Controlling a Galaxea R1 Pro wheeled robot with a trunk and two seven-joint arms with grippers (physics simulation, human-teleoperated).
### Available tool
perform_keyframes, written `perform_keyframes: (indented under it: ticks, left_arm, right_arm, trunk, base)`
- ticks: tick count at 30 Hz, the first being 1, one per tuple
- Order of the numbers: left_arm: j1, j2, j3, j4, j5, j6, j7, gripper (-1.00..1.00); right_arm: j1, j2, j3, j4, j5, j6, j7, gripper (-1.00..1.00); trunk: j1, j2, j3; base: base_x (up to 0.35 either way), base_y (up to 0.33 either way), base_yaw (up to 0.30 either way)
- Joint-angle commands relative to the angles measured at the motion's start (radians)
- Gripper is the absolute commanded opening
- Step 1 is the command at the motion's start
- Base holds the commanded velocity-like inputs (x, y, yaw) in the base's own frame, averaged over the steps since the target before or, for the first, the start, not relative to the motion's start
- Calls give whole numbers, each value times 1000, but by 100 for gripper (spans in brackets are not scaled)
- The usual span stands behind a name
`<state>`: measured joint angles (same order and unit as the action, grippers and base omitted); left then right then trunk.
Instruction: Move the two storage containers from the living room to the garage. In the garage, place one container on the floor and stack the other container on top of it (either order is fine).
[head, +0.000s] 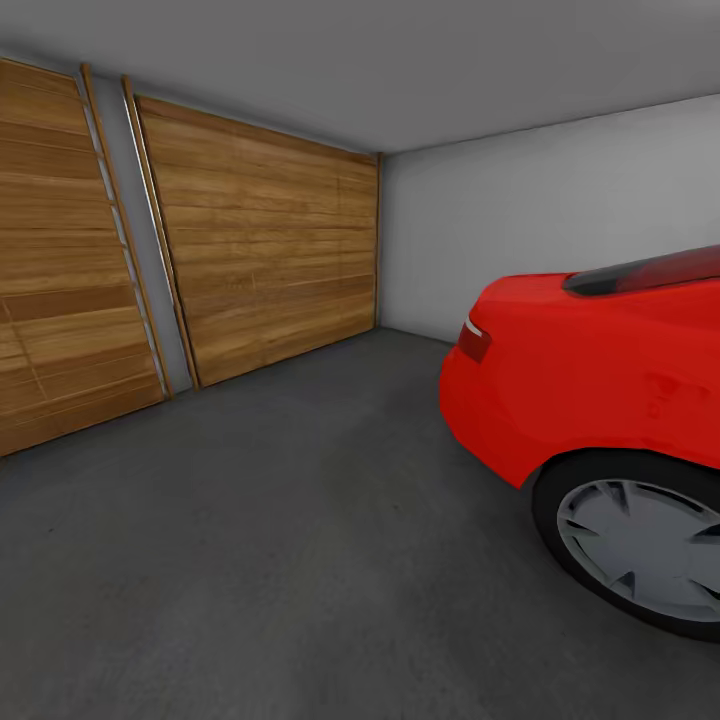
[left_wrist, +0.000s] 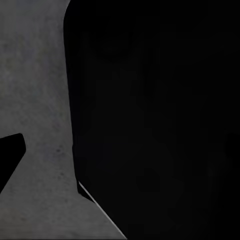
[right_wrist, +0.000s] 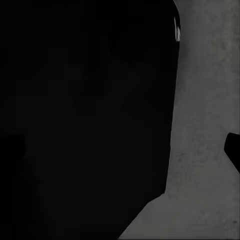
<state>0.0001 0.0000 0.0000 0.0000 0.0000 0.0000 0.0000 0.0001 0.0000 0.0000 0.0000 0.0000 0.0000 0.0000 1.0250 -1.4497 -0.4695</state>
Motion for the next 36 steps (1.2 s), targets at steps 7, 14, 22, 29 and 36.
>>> perform_keyframes:
  ticks: [7, 14, 22, 29, 36]
  left_arm:
    - [1, 8, -2, -18, 2, -10, 2, 100]
    - [1, 8, -2, -18, 2, -10, 2, 100]
    - [1, 8, -2, -18, 3, -10, 2, 100]
    - [1, 8, -2, -18, 2, -10, 2, 100]
    - [1, 8, -2, -18, 3, -11, 2, 100]
  right_arm:
    - [1, 11, 40, -5, -14, -17, 7, 100]
    - [1, 11, 79, -5, -53, -17, 11, 100]
    - [1, 11, 124, -5, -63, -15, 11, 100]
    - [1, 11, 164, -5, -63, -15, 11, 100]
    - [1, 9, 520, -5, -64, -15, 11, 100]
  trunk:
    - [0, 0, 0]
    - [0, 0, 0]
    - [0, 0, 0]
    - [0, 0, 0]
    - [0, 0, 0]
  base:
    - [0, 0, 0]
    - [0, 0, -63]
    - [0, 0, -235]
    - [0, 0, -258]
    - [0, 0, -258]
